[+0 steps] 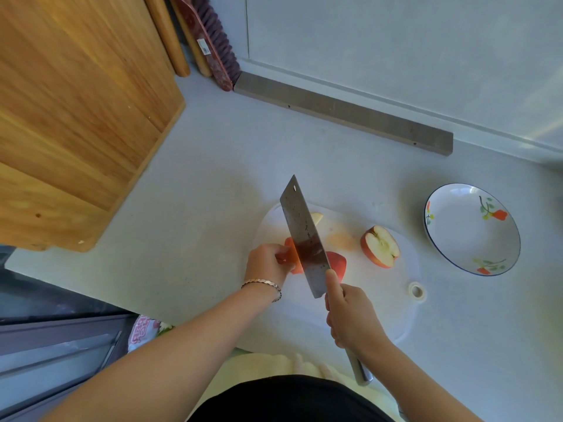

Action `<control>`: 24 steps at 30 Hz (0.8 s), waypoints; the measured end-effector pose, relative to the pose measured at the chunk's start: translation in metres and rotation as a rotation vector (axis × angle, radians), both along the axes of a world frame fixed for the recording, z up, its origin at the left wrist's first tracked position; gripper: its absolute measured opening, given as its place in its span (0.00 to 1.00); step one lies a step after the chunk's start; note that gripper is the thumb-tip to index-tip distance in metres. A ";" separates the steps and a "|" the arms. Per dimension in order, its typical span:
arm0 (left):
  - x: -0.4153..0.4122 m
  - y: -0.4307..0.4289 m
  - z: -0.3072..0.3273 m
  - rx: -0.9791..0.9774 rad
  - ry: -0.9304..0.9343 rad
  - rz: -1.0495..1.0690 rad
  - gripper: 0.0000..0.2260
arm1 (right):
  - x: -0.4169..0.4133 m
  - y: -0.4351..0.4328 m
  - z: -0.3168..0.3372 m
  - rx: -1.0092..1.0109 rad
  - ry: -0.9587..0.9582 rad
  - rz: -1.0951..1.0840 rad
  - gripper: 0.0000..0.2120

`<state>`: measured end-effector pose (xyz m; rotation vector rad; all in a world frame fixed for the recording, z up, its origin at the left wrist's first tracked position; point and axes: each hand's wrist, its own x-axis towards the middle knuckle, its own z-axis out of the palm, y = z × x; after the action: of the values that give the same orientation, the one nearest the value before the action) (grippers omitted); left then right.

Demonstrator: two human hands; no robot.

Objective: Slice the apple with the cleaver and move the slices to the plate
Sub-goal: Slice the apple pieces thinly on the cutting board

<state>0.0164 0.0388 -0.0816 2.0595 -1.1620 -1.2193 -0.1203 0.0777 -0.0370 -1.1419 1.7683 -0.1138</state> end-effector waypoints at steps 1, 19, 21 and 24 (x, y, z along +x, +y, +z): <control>0.000 0.000 0.000 -0.003 -0.002 -0.001 0.04 | 0.001 0.001 0.000 -0.009 0.012 0.002 0.29; 0.015 -0.003 -0.007 -0.105 -0.233 -0.197 0.15 | -0.001 0.001 0.006 -0.067 -0.003 -0.033 0.28; 0.023 -0.010 0.000 -0.195 -0.370 -0.416 0.17 | -0.010 -0.004 0.012 -0.064 -0.014 -0.084 0.28; 0.032 -0.027 0.001 -0.282 -0.507 -0.851 0.18 | -0.020 -0.011 0.022 -0.043 -0.028 -0.165 0.27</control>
<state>0.0481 0.0118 -0.0801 1.7248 -2.4521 -0.7575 -0.1405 0.0670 -0.0155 -1.0181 1.8417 -0.2665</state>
